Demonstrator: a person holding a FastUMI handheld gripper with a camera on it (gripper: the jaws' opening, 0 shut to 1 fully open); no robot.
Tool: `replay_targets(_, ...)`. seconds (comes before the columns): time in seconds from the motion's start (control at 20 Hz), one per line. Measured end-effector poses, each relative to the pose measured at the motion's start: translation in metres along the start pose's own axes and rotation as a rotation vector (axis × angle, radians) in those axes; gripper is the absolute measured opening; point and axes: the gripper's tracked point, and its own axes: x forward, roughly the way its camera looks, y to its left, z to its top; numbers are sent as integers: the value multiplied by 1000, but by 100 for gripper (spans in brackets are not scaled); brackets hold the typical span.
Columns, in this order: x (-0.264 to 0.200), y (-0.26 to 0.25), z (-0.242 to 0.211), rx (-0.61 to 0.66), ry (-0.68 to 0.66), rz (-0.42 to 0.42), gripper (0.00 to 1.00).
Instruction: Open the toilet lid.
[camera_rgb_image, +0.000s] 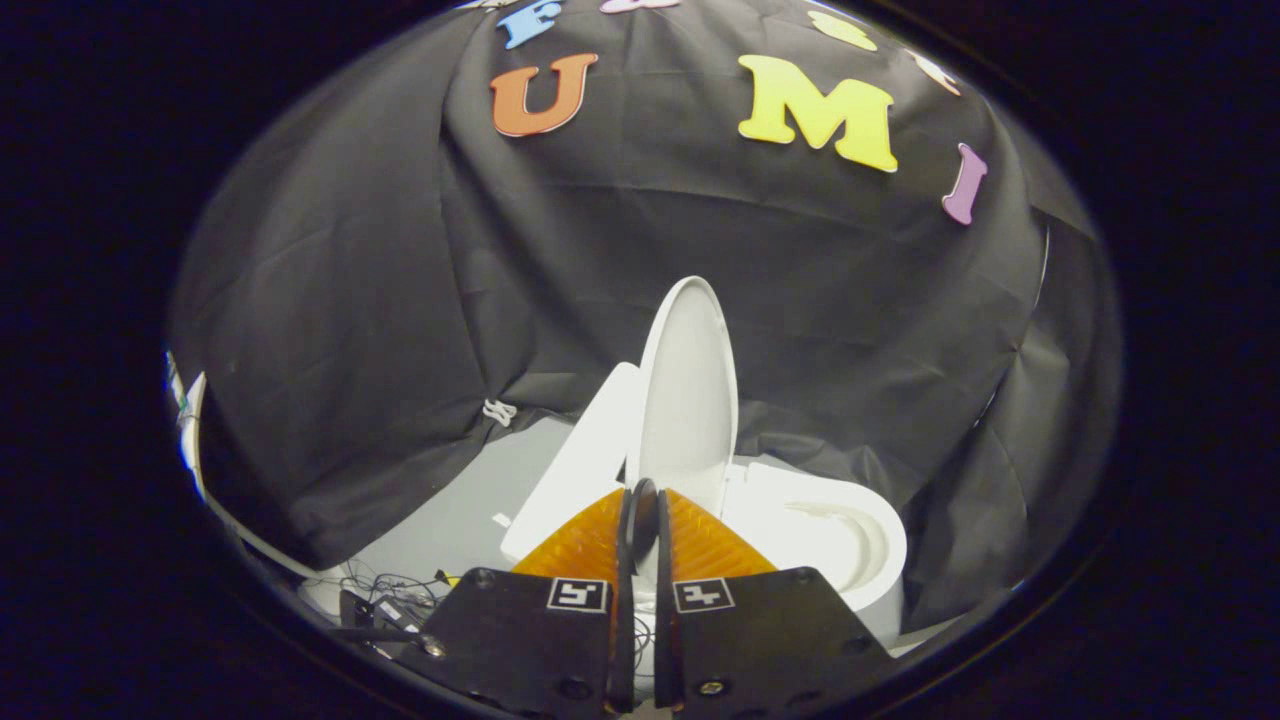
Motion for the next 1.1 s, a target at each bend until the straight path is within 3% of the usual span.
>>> replay_targets(0.2,-1,-9,-4,-42,-14,-18,13)
replay_targets(0.4,-30,-1,-13,62,-17,168,29)
replay_targets(0.45,-42,-5,-13,68,-44,192,29)
replay_targets(0.7,-110,-54,-32,53,-213,182,45)
replay_targets(0.9,-162,-98,-61,83,-313,176,46)
replay_targets(1.1,-195,-142,-105,163,-367,155,57)
